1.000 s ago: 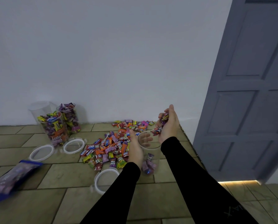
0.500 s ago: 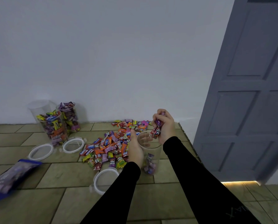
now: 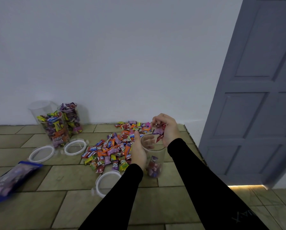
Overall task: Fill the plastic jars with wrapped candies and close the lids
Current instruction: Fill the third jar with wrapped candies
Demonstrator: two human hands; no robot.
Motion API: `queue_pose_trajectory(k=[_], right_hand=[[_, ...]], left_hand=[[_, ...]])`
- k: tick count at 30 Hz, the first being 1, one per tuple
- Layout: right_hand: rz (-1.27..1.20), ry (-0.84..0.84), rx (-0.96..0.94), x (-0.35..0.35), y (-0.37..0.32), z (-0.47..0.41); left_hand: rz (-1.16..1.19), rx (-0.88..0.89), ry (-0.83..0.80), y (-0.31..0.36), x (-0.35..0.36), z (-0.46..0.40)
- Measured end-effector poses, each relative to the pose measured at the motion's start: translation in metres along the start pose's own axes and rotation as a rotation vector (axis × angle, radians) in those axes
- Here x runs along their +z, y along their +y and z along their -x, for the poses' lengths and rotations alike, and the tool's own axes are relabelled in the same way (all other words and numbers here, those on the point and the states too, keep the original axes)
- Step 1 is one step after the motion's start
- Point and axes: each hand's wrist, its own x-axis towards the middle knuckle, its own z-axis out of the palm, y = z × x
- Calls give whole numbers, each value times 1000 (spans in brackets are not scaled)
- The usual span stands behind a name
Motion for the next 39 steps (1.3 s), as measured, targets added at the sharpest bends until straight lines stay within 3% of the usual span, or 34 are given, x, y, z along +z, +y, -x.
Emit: queue_pose_trajectory(k=[17, 24, 27, 31, 36, 39], right_hand=[[139, -151, -7, 0, -4, 8], [273, -168, 7, 7, -9, 11], [304, -220, -25, 20, -16, 13], [349, -250, -18, 57, -14, 14], [759, -356, -53, 100, 40, 30], [1043, -364, -129, 95, 92, 38]], left_hand=[[-25, -3, 32, -3, -3, -3], [-60, -39, -43, 4, -2, 0], [-193, 8, -46, 17, -14, 9], [-465, 194, 76, 34, -51, 13], [-899, 291, 234, 35, -117, 6], [-1213, 197, 280, 33, -147, 4]])
